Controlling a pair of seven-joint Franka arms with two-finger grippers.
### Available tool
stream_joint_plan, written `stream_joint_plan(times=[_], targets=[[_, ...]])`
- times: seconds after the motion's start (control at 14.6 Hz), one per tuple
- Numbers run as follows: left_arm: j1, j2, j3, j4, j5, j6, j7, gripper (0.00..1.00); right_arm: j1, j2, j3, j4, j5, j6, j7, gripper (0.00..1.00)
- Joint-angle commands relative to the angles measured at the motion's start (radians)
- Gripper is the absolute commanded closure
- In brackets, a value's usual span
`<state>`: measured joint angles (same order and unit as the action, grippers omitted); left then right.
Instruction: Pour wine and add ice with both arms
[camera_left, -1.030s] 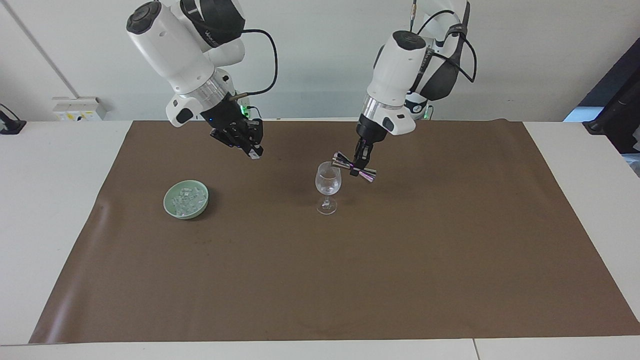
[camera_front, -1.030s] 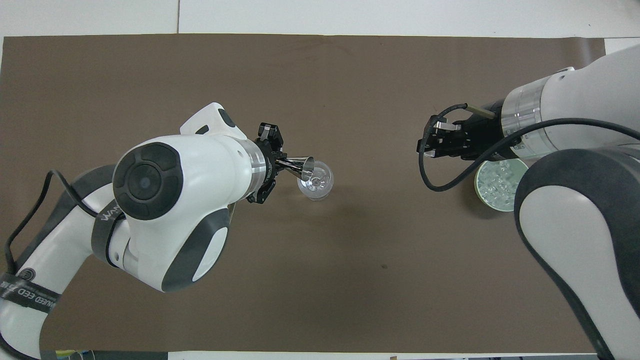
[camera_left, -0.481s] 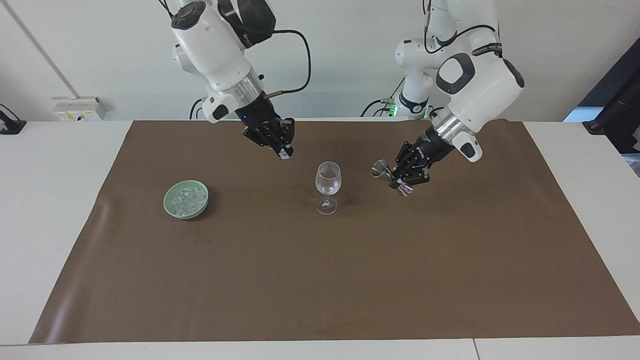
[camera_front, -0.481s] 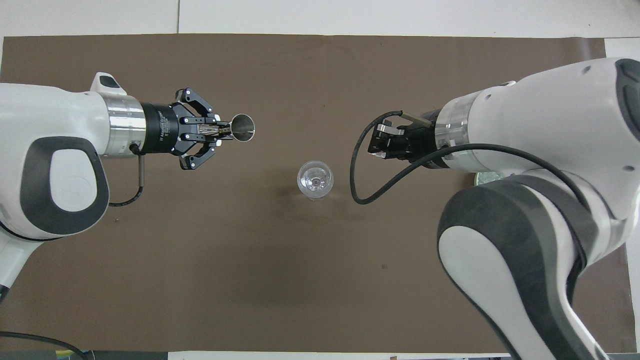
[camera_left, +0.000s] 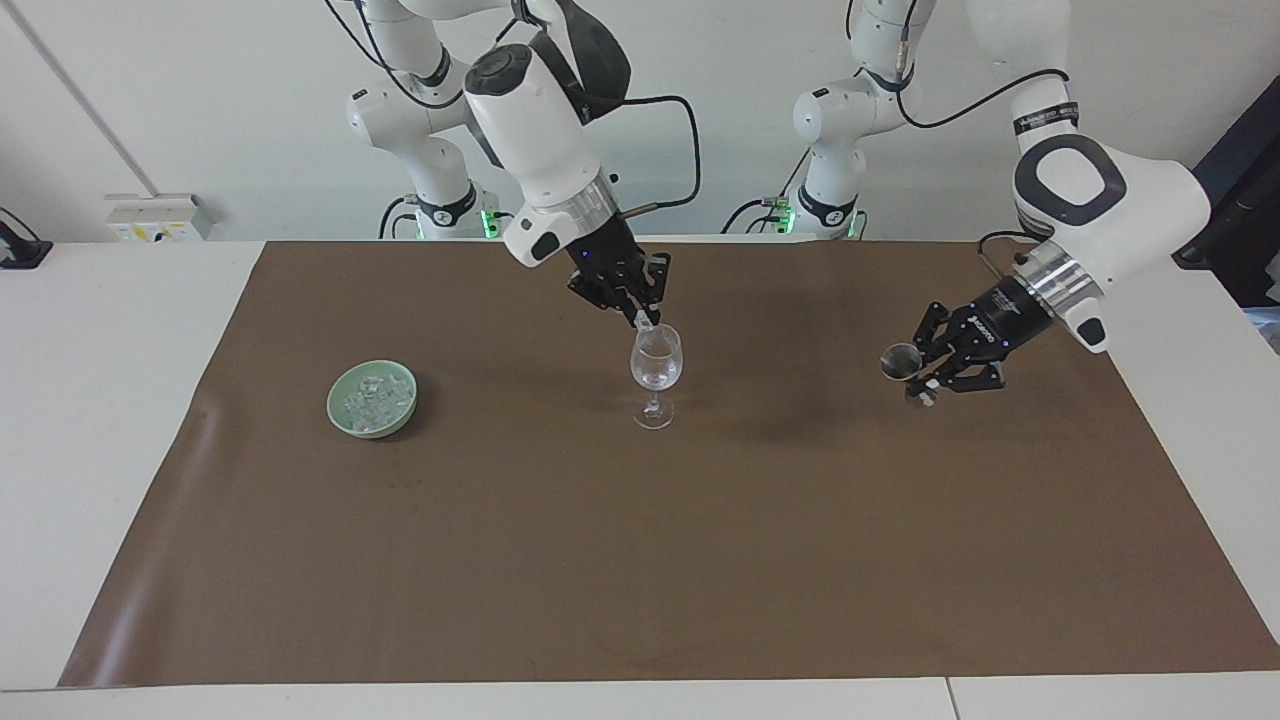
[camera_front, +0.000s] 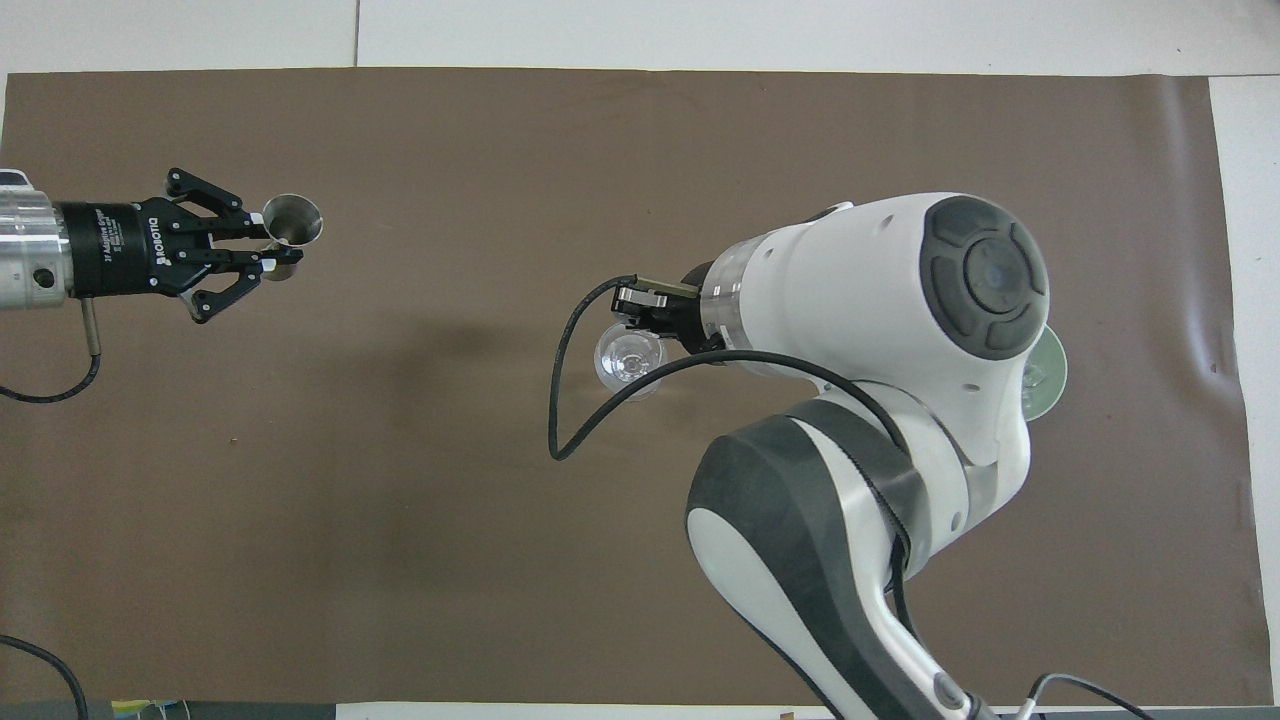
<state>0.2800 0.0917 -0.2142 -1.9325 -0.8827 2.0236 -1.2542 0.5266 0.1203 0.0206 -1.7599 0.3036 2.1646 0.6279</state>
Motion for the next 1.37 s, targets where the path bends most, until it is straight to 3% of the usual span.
stream_joint_plan(times=[0.0,0.21,0.48,0.62,1.1,1.3], targets=[[0.04,0.025,-0.011,-0.017,-0.062,-0.017,0.073,1.0,0.01,-0.002,-0.001,-0.01,-0.047,-0.003,0.019,1.0],[0.096,0.065,-0.013,-0.029,-0.131,-0.029,0.139,1.0,0.012,-0.005,-0.001,-0.023,-0.055,0.003,0.019,1.0],[0.175,0.098,-0.011,-0.103,-0.248,-0.085,0.396,1.0,0.038,0.021,-0.001,-0.016,-0.08,0.02,0.021,1.0],[0.243,0.173,-0.011,-0.096,-0.283,-0.129,0.505,1.0,0.044,0.018,-0.001,-0.023,-0.081,0.024,0.022,1.0],[0.343,0.324,-0.013,-0.08,-0.358,-0.235,0.575,1.0,0.043,0.015,-0.001,-0.038,-0.081,0.037,0.021,1.0],[0.352,0.342,-0.011,-0.089,-0.384,-0.261,0.576,1.0,0.043,0.016,-0.001,-0.039,-0.081,0.046,0.021,0.99]])
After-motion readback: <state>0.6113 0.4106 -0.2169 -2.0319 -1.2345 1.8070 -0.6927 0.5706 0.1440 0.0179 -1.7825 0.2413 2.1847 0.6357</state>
